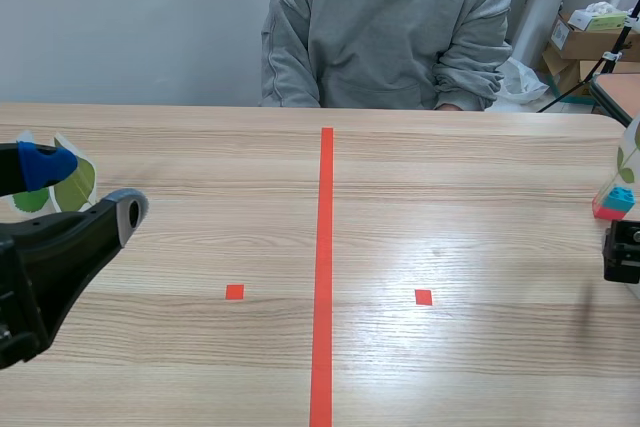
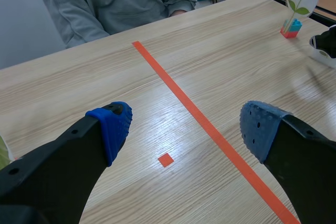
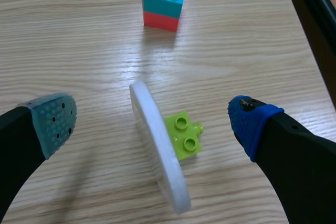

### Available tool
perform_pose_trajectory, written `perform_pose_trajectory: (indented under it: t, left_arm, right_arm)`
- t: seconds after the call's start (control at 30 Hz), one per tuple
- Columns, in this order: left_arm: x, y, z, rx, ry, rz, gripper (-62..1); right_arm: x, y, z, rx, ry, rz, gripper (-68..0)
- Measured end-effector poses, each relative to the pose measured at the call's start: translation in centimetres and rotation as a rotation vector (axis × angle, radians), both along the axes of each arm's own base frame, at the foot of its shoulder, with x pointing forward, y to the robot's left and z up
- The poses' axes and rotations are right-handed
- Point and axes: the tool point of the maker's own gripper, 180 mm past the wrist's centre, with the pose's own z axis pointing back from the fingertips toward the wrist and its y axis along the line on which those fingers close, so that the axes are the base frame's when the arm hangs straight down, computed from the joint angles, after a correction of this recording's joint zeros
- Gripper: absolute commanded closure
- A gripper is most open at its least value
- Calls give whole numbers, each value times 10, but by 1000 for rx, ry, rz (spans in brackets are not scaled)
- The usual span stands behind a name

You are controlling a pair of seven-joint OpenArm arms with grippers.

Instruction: Do the leaf sorting experiment

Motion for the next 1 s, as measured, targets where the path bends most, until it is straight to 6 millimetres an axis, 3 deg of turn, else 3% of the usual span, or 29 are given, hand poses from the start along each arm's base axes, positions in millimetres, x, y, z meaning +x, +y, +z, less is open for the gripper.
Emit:
perform_pose_trajectory:
  t: [0.13,0.27,0.5,0.77,1.0]
  left_arm:
    - [0,0,0,0,0,0,-450]
    - [0,0,0,0,0,0,-450]
    - [0,0,0,0,0,0,-450]
    - [0,0,0,0,1,0,-450]
    - [0,0,0,0,0,0,-450]
  right_arm:
    - [-4,5,4,27,21,39,-593]
    - [-5,19,29,-17,-11,146,-593]
    - [-10,60,82,-94,-94,323,-593]
    - [-32,121,111,-48,-108,543,-593]
    - [-45,157,139,-73,-125,694,-593]
